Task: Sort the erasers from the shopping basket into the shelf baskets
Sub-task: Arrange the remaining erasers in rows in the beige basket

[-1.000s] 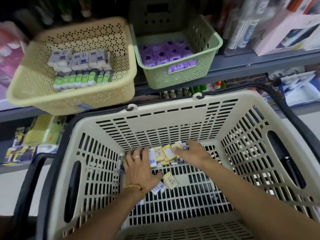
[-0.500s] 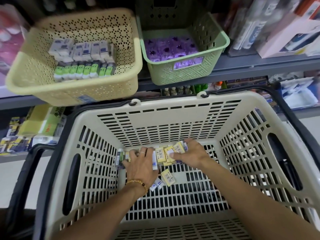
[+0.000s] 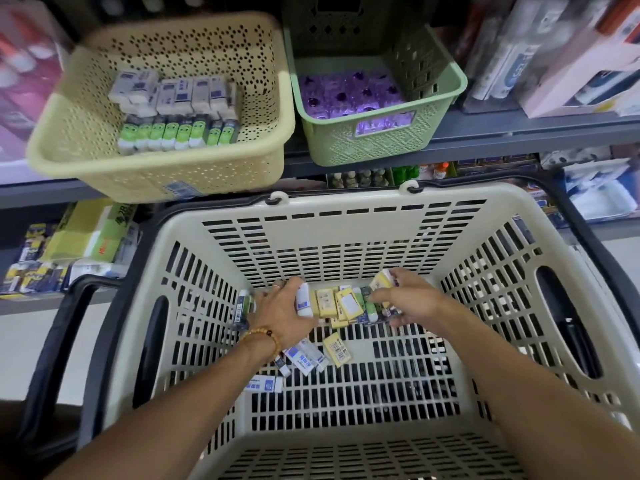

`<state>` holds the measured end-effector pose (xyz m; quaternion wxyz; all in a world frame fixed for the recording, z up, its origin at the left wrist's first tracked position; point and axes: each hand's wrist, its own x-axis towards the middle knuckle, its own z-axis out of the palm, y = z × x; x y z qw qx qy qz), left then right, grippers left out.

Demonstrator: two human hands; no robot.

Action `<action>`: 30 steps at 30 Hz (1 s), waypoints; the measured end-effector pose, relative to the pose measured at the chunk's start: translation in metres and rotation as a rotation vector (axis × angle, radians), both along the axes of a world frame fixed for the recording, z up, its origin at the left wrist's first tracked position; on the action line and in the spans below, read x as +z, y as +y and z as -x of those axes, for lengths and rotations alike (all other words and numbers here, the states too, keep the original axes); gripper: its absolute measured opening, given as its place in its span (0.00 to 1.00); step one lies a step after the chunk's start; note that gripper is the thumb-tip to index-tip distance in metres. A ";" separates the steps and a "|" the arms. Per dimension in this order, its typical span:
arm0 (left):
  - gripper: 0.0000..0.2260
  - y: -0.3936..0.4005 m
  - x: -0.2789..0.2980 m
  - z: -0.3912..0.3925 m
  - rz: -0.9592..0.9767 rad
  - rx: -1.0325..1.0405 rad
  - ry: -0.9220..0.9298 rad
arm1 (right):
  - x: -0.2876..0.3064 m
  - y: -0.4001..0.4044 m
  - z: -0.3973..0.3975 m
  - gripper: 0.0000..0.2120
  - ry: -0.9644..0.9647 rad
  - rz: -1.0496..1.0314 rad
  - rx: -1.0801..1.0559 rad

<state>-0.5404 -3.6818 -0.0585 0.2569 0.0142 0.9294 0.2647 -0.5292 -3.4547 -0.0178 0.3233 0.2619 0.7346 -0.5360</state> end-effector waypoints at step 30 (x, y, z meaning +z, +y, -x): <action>0.17 -0.088 0.198 -0.008 -1.412 0.527 -0.597 | 0.185 -0.106 0.012 0.18 0.491 0.598 -0.164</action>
